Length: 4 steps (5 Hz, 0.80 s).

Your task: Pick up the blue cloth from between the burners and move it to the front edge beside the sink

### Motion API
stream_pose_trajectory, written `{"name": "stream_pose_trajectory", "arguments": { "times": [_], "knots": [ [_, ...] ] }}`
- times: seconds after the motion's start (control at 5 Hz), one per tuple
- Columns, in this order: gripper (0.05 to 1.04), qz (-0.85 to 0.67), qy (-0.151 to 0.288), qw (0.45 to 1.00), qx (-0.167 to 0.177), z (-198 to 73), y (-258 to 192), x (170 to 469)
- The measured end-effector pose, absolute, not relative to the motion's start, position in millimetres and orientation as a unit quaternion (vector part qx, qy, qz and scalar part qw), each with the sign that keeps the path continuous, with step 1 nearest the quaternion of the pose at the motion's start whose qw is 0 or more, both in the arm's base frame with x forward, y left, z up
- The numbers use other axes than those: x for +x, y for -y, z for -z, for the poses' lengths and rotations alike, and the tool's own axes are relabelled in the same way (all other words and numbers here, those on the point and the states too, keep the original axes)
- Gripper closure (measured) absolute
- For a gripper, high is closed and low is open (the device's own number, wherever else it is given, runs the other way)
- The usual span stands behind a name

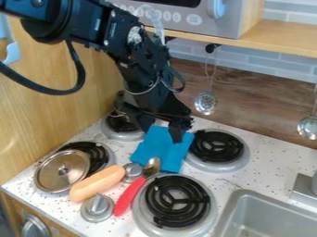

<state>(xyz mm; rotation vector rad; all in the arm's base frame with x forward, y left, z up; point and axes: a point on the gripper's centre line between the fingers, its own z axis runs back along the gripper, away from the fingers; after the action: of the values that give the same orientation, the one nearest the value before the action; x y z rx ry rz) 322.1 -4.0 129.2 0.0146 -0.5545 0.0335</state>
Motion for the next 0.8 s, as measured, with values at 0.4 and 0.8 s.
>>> {"name": "stream_pose_trajectory", "arguments": {
  "times": [0.4,0.8],
  "knots": [
    [0.095,-0.028,0.241,0.97,0.03,-105.7,-8.5,330.1],
    [0.095,-0.073,0.218,0.97,0.083,-71.3,-50.1,361.1]
  ]
}}
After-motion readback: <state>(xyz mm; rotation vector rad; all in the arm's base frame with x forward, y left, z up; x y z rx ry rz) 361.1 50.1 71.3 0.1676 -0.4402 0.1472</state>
